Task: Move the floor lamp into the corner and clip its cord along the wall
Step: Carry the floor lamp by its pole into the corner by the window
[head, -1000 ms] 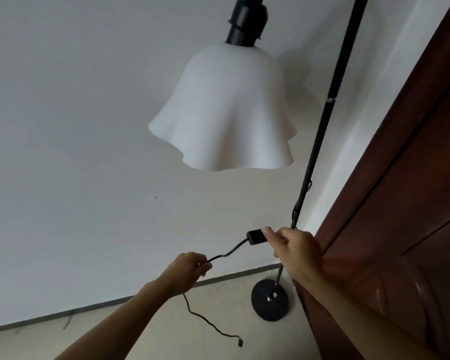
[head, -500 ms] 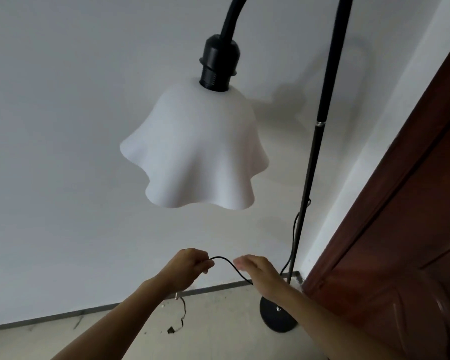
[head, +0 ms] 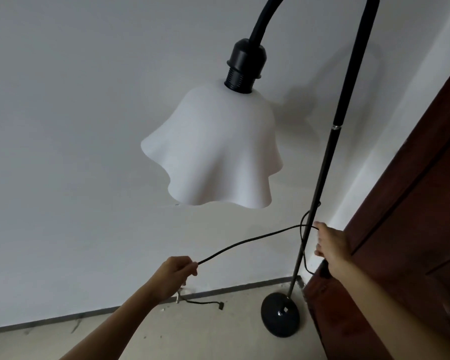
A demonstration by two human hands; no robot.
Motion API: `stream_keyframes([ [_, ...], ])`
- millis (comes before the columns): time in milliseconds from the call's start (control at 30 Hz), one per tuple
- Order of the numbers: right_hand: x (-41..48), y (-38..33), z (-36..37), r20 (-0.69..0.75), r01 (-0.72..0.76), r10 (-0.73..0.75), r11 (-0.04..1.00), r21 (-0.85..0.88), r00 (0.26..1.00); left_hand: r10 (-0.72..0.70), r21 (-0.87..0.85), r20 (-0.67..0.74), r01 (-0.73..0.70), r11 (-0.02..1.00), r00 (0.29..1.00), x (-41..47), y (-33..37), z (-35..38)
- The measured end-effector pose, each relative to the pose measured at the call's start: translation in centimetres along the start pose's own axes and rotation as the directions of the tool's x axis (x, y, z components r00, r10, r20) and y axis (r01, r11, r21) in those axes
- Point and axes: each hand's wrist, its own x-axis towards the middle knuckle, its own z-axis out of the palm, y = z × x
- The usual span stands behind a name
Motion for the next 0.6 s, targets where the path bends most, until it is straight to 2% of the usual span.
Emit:
stream_keyframes([
  [67,-0.7,1.3,-0.3,0.152,0.012,0.022,0.976,-0.217,0.988,0.034,0.008,0.006,-0.034,0.999,0.999,0.3,0.1,-0.2],
  [133,-2.6,2.1,0.6,0.337,0.055,0.065,0.941,-0.334,0.939,0.075,-0.006,0.039,-0.075,0.997,0.996,0.7,0.8,-0.1],
  [233,-6.6,1.7,3.4,0.556,0.128,0.107,0.921,-0.367,0.824,0.146,-0.012,0.070,-0.145,0.989,0.987,1.4,2.2,0.0],
  [333,-10.0,1.1,6.3,0.662,0.224,0.067,0.912,-0.345,0.747,0.187,-0.037,0.104,-0.184,0.982,0.977,1.8,3.5,-0.3],
  [400,-11.1,0.5,7.2,0.629,0.286,-0.016,0.899,-0.332,0.778,0.169,-0.075,0.133,-0.160,0.984,0.977,1.7,3.9,-0.7],
  [433,-11.0,0.1,7.4,0.560,0.278,-0.058,0.907,-0.316,0.827,0.145,-0.114,0.153,-0.129,0.985,0.977,1.4,3.9,-0.9],
  [500,-9.8,-1.0,7.1,0.303,0.161,-0.078,0.953,-0.257,0.950,0.087,-0.167,0.188,-0.056,0.984,0.978,0.9,3.4,-1.4],
  [533,-8.8,-1.5,6.6,0.167,0.090,-0.055,0.973,-0.211,0.984,0.064,-0.169,0.193,-0.031,0.985,0.979,0.7,2.9,-1.8],
  [600,-6.6,-2.0,4.8,-0.014,0.008,-0.010,0.995,-0.103,1.000,0.027,-0.157,0.186,0.002,0.988,0.982,0.4,1.3,-2.4],
])
